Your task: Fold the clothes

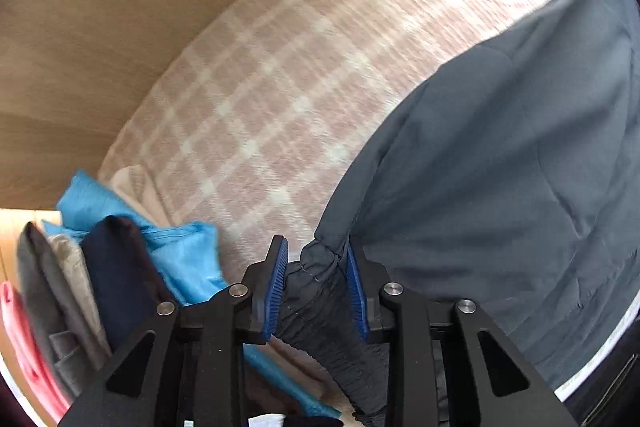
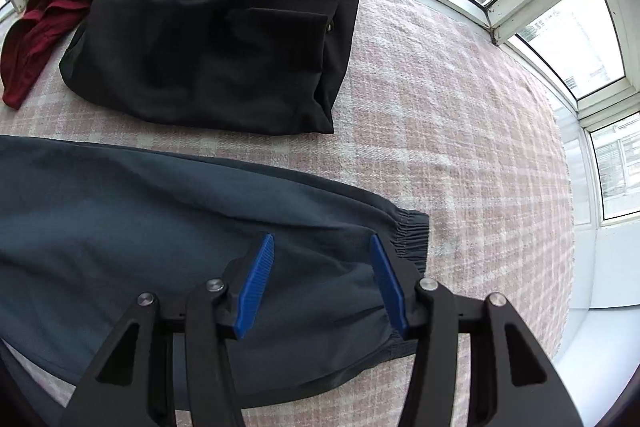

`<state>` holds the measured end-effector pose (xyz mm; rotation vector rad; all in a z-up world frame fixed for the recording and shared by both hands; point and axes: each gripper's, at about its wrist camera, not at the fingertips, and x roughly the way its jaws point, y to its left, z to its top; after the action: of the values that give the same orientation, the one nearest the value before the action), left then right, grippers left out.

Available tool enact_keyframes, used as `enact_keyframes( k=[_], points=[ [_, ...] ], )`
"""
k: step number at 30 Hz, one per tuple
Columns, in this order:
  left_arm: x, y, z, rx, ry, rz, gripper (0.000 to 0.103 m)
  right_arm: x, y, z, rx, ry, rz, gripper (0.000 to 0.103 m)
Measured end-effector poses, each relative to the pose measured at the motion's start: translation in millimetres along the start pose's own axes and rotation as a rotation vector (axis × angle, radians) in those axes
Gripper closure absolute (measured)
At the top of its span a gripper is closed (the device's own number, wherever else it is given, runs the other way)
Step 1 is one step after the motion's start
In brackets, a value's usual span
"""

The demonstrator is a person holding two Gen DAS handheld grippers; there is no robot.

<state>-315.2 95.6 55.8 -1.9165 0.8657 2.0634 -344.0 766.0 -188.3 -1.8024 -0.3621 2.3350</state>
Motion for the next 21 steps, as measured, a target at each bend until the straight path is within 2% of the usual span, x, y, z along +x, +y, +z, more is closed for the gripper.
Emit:
enact_keyframes(
  k=[3, 5, 6, 9, 12, 16, 19, 20, 21],
  points=[
    [-0.4, 4.9, 3.4, -0.044, -0.001, 0.03, 0.075, -13.0, -3.0, 5.0, -0.006, -0.039, 0.019, 0.053],
    [26.2, -16.5, 18.9, -0.008, 0.012, 0.046, 0.075, -16.1, -0.5, 9.1, -0.034, -0.045, 0.018, 0.051],
    [36.2, -24.1, 24.5, 0.002, 0.019, 0.056, 0.075, -15.4, 1.4, 11.2, -0.05, -0.044, 0.008, 0.047],
    [43.2, -32.4, 27.2, -0.015, 0.035, 0.064, 0.075, 2.5, 0.0, 13.5, -0.042, 0.013, -0.029, 0.046],
    [67.3, -37.7, 41.4, -0.052, 0.036, 0.059, 0.069, 17.9, -4.8, 13.0, -0.009, 0.066, -0.044, 0.046],
    [46.9, -35.3, 36.4, -0.069, -0.01, 0.105, 0.053, -25.0, -24.3, -15.2, 0.146, -0.036, 0.091, 0.046],
    [14.9, -31.4, 22.9, -0.079, -0.062, 0.179, 0.051, -52.5, -31.2, -66.2, 0.213, -0.058, 0.122, 0.046],
    [5.5, -30.8, 16.1, -0.082, -0.078, 0.201, 0.047, -60.5, -32.9, -85.1, 0.234, -0.06, 0.129, 0.046],
    [16.8, -39.3, 19.9, -0.08, -0.093, 0.211, 0.045, -68.5, -34.7, -104.0, 0.254, -0.062, 0.136, 0.046]
  ],
)
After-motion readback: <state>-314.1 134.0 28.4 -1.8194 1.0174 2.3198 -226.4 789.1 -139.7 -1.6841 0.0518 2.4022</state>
